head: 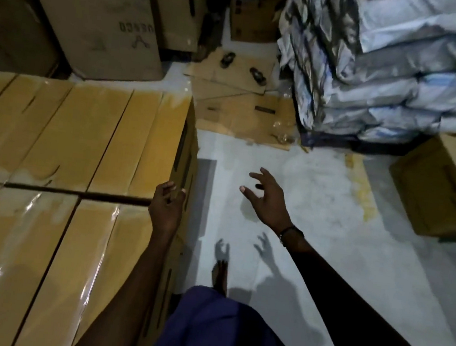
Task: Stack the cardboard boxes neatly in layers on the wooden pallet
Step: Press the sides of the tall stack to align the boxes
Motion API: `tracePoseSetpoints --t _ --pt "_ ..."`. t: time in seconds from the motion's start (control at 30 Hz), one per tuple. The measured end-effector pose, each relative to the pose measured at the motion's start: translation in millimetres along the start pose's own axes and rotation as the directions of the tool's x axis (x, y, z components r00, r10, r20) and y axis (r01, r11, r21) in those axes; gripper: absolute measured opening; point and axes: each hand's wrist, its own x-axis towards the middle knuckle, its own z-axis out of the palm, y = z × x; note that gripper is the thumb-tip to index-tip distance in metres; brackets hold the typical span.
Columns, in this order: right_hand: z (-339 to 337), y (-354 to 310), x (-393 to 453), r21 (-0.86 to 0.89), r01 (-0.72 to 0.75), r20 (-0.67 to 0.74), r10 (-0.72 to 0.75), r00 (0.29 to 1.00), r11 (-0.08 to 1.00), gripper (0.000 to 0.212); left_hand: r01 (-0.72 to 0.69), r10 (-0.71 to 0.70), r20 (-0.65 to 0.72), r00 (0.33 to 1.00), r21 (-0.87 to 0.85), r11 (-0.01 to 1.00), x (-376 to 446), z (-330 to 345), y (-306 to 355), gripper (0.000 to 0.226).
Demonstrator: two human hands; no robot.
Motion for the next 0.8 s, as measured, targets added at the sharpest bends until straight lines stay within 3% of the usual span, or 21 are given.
tracePoseSetpoints --t 0.3,0.53,0.8 --pt "-20 -8 215 0.051 0.046 0.043 -0.048 0.998 0.998 0.049 -0.089 0.092 -0.043 0.995 0.075 0.993 164 92 65 0.031" --pt "-38 21 374 -0.005 0.103 0.157 -0.101 0.982 0.995 0.051 -0.074 0.082 -0.113 0.99 0.07 0.995 261 159 82 0.028" --pt "-62 28 581 0.037 0.237 0.357 -0.235 0.904 0.971 0.049 0.042 -0.018 -0.368 0.93 0.058 0.997 375 240 123 0.028"
